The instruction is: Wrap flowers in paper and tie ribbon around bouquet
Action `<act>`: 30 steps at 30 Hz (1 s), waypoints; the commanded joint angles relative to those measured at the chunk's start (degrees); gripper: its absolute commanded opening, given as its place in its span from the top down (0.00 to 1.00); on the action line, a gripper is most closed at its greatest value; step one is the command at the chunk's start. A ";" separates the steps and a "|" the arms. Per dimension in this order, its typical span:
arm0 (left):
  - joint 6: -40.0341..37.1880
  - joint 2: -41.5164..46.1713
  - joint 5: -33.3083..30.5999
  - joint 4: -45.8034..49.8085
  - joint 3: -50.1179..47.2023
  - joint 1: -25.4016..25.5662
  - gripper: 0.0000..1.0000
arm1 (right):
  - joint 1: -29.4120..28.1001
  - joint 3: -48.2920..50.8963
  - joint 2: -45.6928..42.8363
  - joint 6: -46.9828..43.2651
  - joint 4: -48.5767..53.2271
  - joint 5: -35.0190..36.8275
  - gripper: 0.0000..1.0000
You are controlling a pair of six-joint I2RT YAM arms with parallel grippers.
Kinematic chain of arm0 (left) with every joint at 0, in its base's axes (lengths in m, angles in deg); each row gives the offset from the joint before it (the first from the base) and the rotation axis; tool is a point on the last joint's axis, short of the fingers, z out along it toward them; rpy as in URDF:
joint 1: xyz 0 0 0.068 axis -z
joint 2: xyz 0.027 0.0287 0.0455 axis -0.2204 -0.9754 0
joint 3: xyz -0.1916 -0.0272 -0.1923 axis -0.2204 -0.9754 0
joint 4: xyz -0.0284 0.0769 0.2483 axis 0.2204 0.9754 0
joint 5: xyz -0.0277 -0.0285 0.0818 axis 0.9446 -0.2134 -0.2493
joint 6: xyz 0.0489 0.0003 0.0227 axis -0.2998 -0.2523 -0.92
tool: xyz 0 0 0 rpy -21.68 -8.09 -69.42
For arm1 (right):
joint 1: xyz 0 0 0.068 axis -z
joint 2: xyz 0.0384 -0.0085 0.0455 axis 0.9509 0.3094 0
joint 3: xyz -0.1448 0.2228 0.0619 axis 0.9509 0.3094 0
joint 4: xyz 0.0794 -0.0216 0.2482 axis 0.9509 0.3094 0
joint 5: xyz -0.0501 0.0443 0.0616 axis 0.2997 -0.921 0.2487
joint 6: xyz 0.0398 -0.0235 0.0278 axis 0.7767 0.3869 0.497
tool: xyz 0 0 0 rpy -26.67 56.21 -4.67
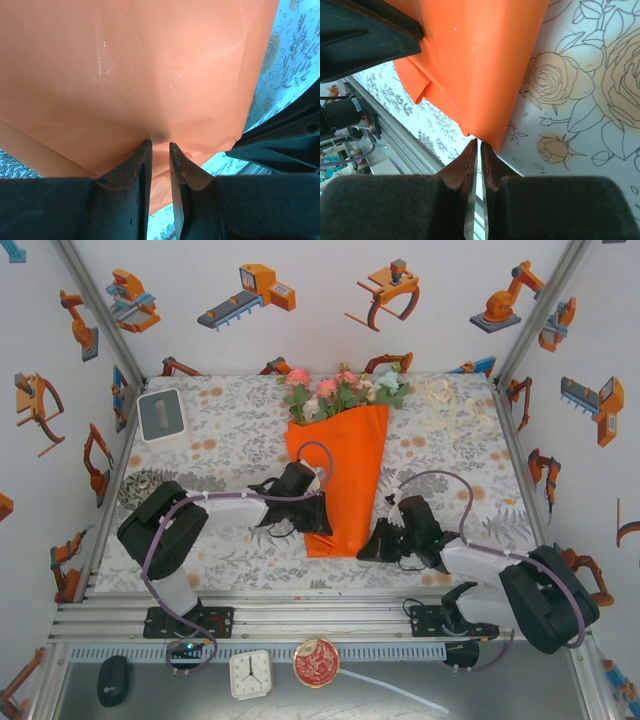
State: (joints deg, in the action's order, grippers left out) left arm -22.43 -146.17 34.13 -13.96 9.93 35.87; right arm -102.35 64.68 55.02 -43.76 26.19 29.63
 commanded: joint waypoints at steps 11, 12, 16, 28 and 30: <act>-1.90 2.66 -1.09 3.03 -2.01 -0.43 0.68 | 8.10 -4.61 8.18 0.04 -8.38 -0.03 0.88; -1.92 3.10 -1.14 2.94 -2.04 -0.43 0.66 | 8.47 -4.77 9.61 0.18 -8.85 -0.94 0.88; -1.83 5.43 -0.90 2.83 -1.17 -0.44 0.60 | 8.88 -6.64 7.66 -1.04 -6.87 -3.11 0.77; -4.80 11.42 -3.66 6.80 4.71 -0.44 0.51 | 10.79 -17.12 -4.70 -8.65 12.80 8.27 0.54; -5.30 12.07 -4.26 7.37 5.65 -0.46 0.50 | 11.54 -18.71 -3.97 -8.88 13.10 9.62 0.53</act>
State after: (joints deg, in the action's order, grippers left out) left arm -25.43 -136.40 31.44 -8.67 13.29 35.60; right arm -91.75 48.42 50.74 -50.74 35.79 35.05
